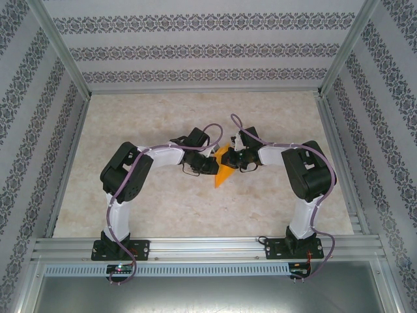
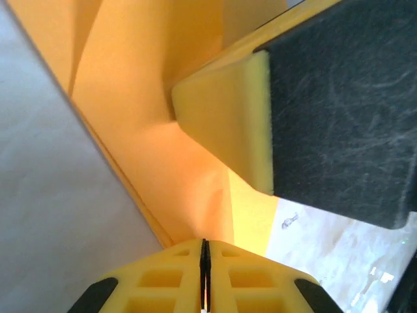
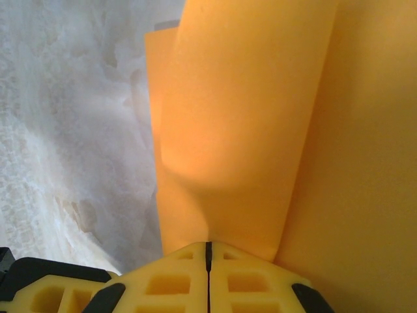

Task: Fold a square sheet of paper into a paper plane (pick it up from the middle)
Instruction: Fourth fold the wing at the center of the table.

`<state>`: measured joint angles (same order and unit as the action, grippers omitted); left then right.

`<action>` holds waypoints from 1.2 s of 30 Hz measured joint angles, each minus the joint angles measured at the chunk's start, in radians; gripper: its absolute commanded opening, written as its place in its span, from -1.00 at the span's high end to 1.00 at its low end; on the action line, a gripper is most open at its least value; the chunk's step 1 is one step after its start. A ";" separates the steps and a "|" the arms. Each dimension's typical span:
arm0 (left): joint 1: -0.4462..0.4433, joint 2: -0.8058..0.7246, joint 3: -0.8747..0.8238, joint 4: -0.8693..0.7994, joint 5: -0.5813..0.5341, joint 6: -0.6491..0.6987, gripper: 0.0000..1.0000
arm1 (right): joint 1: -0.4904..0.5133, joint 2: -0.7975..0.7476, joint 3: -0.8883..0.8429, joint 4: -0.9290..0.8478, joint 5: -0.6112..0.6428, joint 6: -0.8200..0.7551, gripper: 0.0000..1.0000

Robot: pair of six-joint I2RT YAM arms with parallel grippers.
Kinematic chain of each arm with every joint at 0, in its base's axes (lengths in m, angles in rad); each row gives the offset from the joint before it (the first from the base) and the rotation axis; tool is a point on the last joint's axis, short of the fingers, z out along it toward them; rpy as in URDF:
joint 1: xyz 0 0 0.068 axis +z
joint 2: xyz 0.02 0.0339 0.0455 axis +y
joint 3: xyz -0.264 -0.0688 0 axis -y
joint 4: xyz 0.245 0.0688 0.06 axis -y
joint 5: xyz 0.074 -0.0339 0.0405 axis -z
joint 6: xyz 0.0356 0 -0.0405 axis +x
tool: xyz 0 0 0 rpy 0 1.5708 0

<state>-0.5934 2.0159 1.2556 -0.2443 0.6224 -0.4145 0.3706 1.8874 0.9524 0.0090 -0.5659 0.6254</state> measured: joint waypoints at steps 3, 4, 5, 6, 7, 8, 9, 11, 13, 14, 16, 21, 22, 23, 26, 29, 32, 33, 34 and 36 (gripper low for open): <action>0.000 0.000 0.000 0.024 0.009 -0.013 0.75 | 0.000 0.000 0.000 0.000 0.000 0.000 0.86; 0.000 0.000 0.000 0.027 0.010 -0.014 0.75 | 0.000 0.000 0.000 0.000 0.000 0.000 0.86; 0.000 0.000 0.000 0.032 0.011 -0.016 0.75 | 0.000 0.000 0.000 0.000 0.000 0.000 0.86; 0.000 0.000 0.000 0.036 0.014 -0.017 0.75 | 0.000 0.000 0.000 0.000 0.000 0.000 0.86; 0.000 0.000 0.000 0.038 0.014 -0.018 0.75 | 0.000 0.000 0.000 0.000 0.000 0.000 0.86; 0.000 0.000 0.000 0.040 0.014 -0.020 0.75 | 0.000 0.000 0.000 0.000 0.000 0.000 0.87; 0.000 0.000 0.001 0.043 0.014 -0.021 0.75 | 0.000 0.000 0.000 0.000 0.000 0.002 0.87; 0.000 0.000 0.002 0.050 0.015 -0.021 0.75 | 0.000 0.000 0.000 0.000 0.000 0.003 0.87; 0.000 0.000 0.002 0.052 0.018 -0.021 0.74 | 0.000 -0.001 0.000 0.000 0.000 0.004 0.87; 0.000 0.000 0.002 0.051 0.018 -0.021 0.75 | 0.000 -0.001 0.000 0.000 0.000 0.004 0.87; 0.000 0.000 0.006 0.051 0.022 -0.021 0.74 | 0.000 -0.001 0.000 0.000 0.000 0.006 0.87; 0.000 0.007 0.023 0.051 0.028 -0.019 0.74 | 0.000 -0.002 0.000 -0.001 -0.002 0.019 0.88; 0.000 0.010 0.026 0.051 0.028 -0.019 0.74 | 0.000 -0.002 0.000 -0.001 -0.004 0.023 0.87; 0.000 0.014 0.029 0.051 0.027 -0.015 0.75 | 0.000 -0.002 0.000 -0.001 -0.004 0.026 0.88; 0.000 0.027 0.032 0.045 0.021 -0.007 0.75 | 0.000 -0.002 -0.001 -0.001 -0.006 0.031 0.87; 0.000 0.040 0.032 0.037 0.016 0.003 0.75 | -0.002 -0.002 -0.005 0.001 -0.016 0.034 0.87; 0.000 0.047 0.032 0.027 0.005 0.014 0.75 | -0.002 -0.002 -0.008 0.003 -0.023 0.041 0.87; 0.000 0.048 0.032 0.025 0.004 0.018 0.75 | -0.002 -0.002 -0.008 0.003 -0.024 0.042 0.87; 0.000 0.048 0.032 0.024 0.002 0.019 0.75 | -0.002 -0.002 -0.009 0.003 -0.025 0.042 0.87; 0.000 0.048 0.034 0.023 0.002 0.022 0.75 | -0.002 -0.004 -0.011 0.004 -0.026 0.045 0.87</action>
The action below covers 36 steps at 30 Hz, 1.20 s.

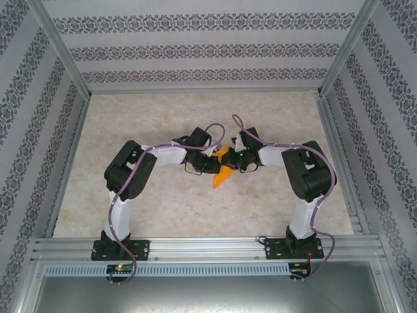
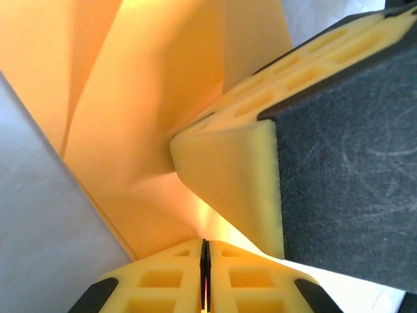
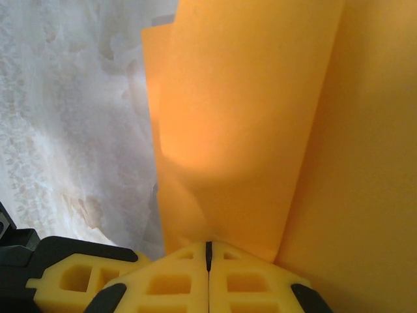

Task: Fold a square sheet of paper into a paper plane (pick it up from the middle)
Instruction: Fourth fold the wing at the center of the table.

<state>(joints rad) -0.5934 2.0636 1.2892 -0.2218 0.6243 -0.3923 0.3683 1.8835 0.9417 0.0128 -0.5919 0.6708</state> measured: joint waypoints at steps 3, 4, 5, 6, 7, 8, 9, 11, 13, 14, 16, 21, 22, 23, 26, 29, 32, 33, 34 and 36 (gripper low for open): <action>0.000 0.000 0.000 -0.003 0.000 0.004 0.75 | 0.000 -0.002 -0.002 -0.001 0.000 0.000 0.87; 0.000 0.000 0.000 -0.003 0.000 0.007 0.75 | 0.000 -0.002 -0.002 -0.001 0.000 0.000 0.88; 0.000 0.000 0.000 -0.003 -0.002 0.008 0.75 | 0.000 -0.003 -0.003 -0.001 0.000 0.000 0.87; 0.000 0.000 0.000 -0.003 -0.004 0.011 0.75 | 0.000 -0.003 -0.003 -0.001 0.000 0.000 0.87; 0.000 0.000 0.000 -0.004 -0.004 0.014 0.75 | 0.000 -0.004 -0.005 0.000 0.000 0.000 0.87; 0.000 0.000 0.000 -0.005 -0.005 0.016 0.75 | 0.000 -0.005 -0.005 0.000 0.000 0.000 0.86; 0.000 0.000 0.000 -0.005 -0.005 0.019 0.76 | 0.000 -0.006 -0.006 0.000 0.000 0.000 0.85; 0.000 0.000 0.000 -0.006 -0.008 0.024 0.76 | 0.000 -0.010 -0.011 0.000 -0.001 0.001 0.81; 0.000 0.000 0.000 -0.008 -0.009 0.031 0.76 | 0.000 -0.018 -0.016 -0.002 0.000 0.003 0.80; 0.000 0.000 0.000 -0.009 -0.011 0.035 0.76 | 0.000 -0.024 -0.019 -0.002 0.000 0.004 0.78; 0.000 0.000 0.000 -0.010 -0.015 0.046 0.76 | 0.000 -0.039 -0.023 -0.001 -0.001 0.008 0.76; 0.000 0.000 0.000 -0.011 -0.019 0.061 0.77 | 0.000 -0.090 -0.044 0.014 -0.001 0.024 0.77; 0.000 0.000 0.000 -0.011 -0.020 0.067 0.78 | 0.000 -0.098 -0.048 0.018 -0.001 0.030 0.78; 0.000 0.000 0.000 -0.011 -0.022 0.071 0.78 | 0.000 -0.105 -0.050 0.019 -0.001 0.035 0.79; -0.001 -0.001 -0.002 -0.011 -0.023 0.080 0.79 | 0.000 -0.108 -0.057 0.027 -0.001 0.048 0.82; -0.001 -0.003 -0.008 -0.006 -0.023 0.089 0.79 | 0.002 -0.106 -0.072 0.031 -0.001 0.066 0.83; -0.002 -0.006 -0.014 -0.001 -0.027 0.099 0.80 | 0.010 -0.087 -0.074 0.041 -0.002 0.083 0.85; -0.002 -0.008 -0.016 0.001 -0.028 0.101 0.80 | 0.014 -0.077 -0.074 0.046 -0.001 0.089 0.85; -0.002 -0.010 -0.018 0.001 -0.029 0.103 0.80 | 0.014 -0.071 -0.074 0.052 -0.001 0.091 0.85; -0.002 -0.010 -0.018 0.001 -0.034 0.109 0.80 | 0.014 -0.059 -0.074 0.058 -0.001 0.093 0.86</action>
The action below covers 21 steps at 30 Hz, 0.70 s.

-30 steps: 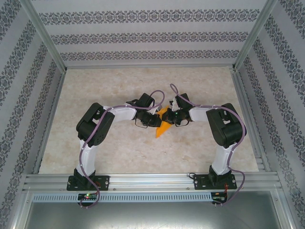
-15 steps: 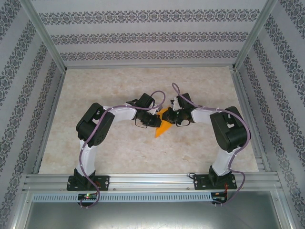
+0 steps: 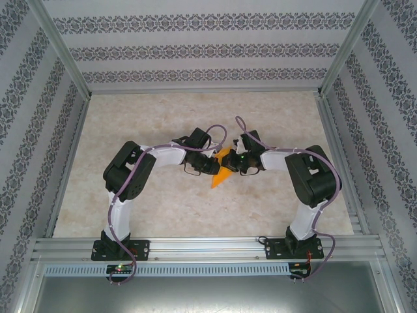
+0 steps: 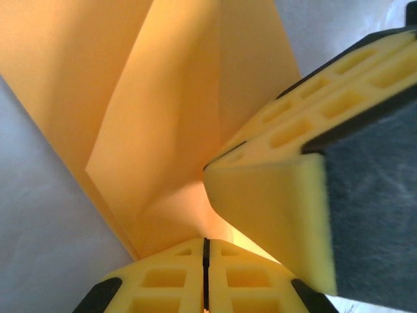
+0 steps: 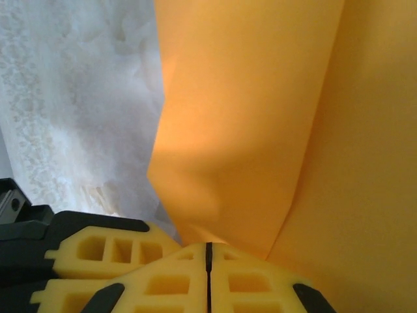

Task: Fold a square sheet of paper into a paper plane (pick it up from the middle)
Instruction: Fourth fold the wing at the center of the table.

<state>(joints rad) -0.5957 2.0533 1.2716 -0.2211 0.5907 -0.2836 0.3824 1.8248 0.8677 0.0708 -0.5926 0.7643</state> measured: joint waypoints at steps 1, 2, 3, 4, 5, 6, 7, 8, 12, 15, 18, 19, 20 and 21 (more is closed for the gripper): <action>-0.001 -0.001 0.000 0.000 0.000 0.005 0.80 | 0.000 0.006 0.001 0.002 0.000 0.000 0.85; -0.001 -0.001 -0.001 0.000 -0.001 0.009 0.80 | 0.000 0.015 0.001 0.002 0.000 0.000 0.86; -0.002 -0.003 -0.003 0.001 -0.003 0.013 0.80 | 0.000 0.022 0.002 0.002 0.000 0.000 0.86; -0.006 -0.005 -0.005 0.001 -0.008 0.016 0.80 | -0.001 0.026 0.007 0.000 -0.002 -0.002 0.86; -0.006 -0.007 -0.007 0.002 -0.014 0.020 0.80 | 0.000 0.028 0.012 -0.007 0.001 -0.005 0.86; -0.007 -0.011 -0.010 0.002 -0.020 0.023 0.81 | 0.000 0.030 0.018 -0.013 0.003 -0.008 0.86; -0.007 -0.014 -0.013 0.002 -0.024 0.026 0.81 | 0.001 0.032 0.022 -0.019 0.003 -0.011 0.86; -0.008 -0.016 -0.014 0.003 -0.027 0.029 0.80 | 0.002 0.032 0.025 -0.026 0.006 -0.015 0.86; -0.021 -0.022 -0.018 0.005 -0.052 0.045 0.81 | 0.001 0.033 0.029 -0.034 0.011 -0.031 0.87; -0.029 -0.026 -0.020 0.005 -0.077 0.057 0.82 | 0.001 0.032 0.028 -0.031 0.011 -0.031 0.87; -0.039 -0.037 -0.038 0.023 -0.102 0.072 0.82 | 0.000 0.024 0.014 -0.011 0.017 -0.029 0.89; -0.040 -0.041 -0.045 0.031 -0.110 0.076 0.82 | 0.000 0.020 0.010 -0.009 0.024 -0.029 0.89; -0.042 -0.043 -0.050 0.037 -0.114 0.079 0.83 | 0.000 0.017 0.009 -0.010 0.034 -0.029 0.88; -0.044 -0.044 -0.053 0.041 -0.117 0.082 0.83 | -0.001 0.014 0.009 -0.010 0.043 -0.029 0.89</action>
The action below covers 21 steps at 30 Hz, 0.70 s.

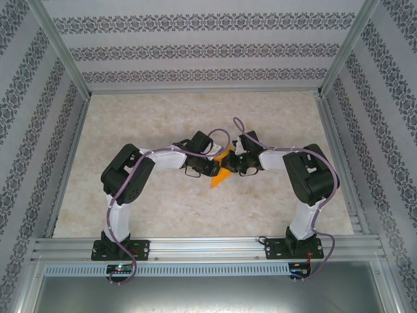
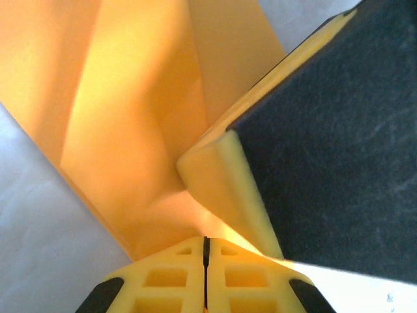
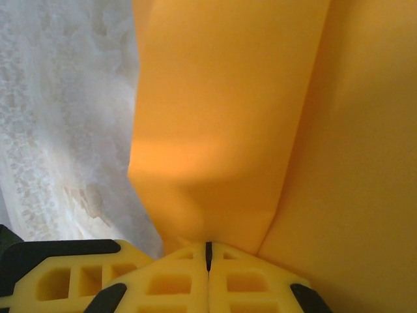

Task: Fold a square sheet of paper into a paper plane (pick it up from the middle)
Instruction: Fourth fold the wing at the center of the table.

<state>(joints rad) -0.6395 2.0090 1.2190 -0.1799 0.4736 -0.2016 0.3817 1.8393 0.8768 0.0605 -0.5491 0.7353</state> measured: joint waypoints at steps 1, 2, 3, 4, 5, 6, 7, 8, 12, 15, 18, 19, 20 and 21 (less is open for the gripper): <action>-0.001 -0.002 -0.003 0.005 -0.004 0.004 0.83 | -0.003 0.000 0.000 0.000 0.006 0.000 0.89; -0.002 -0.004 -0.006 0.008 -0.006 0.007 0.83 | -0.005 0.000 0.000 0.000 0.006 0.000 0.89; -0.002 -0.006 -0.011 0.013 -0.007 0.011 0.83 | -0.006 0.000 0.000 0.001 0.006 0.000 0.89; -0.002 -0.008 -0.015 0.018 -0.009 0.013 0.83 | -0.007 0.000 0.000 0.001 0.007 0.000 0.89; -0.002 -0.009 -0.019 0.024 -0.009 0.016 0.83 | -0.011 0.000 0.001 0.001 0.007 0.000 0.89; -0.002 -0.011 -0.023 0.029 -0.009 0.019 0.83 | -0.014 0.001 0.002 0.002 0.009 0.000 0.89; -0.003 -0.013 -0.028 0.035 -0.011 0.022 0.83 | -0.018 0.001 0.004 0.001 0.011 0.000 0.89; -0.003 -0.014 -0.031 0.040 -0.012 0.025 0.83 | -0.022 0.002 0.006 0.001 0.016 0.000 0.89; -0.003 -0.019 -0.041 0.052 -0.014 0.038 0.83 | -0.047 0.006 0.024 -0.005 0.047 -0.002 0.89; -0.003 -0.023 -0.049 0.059 -0.016 0.042 0.83 | -0.066 0.019 0.055 -0.014 0.075 -0.005 0.88; -0.003 -0.024 -0.051 0.059 -0.017 0.043 0.83 | -0.079 0.045 0.100 -0.027 0.093 -0.010 0.88; -0.003 -0.024 -0.051 0.059 -0.017 0.045 0.83 | -0.079 0.055 0.117 -0.031 0.098 -0.014 0.88; -0.003 -0.024 -0.051 0.059 -0.017 0.045 0.83 | -0.083 0.064 0.131 -0.035 0.100 -0.018 0.88; -0.003 -0.024 -0.051 0.059 -0.018 0.045 0.83 | -0.085 0.073 0.147 -0.042 0.103 -0.026 0.88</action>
<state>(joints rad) -0.6426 1.9850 1.1679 -0.1211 0.4561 -0.1566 0.2962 1.9125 1.0237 0.0185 -0.4458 0.7090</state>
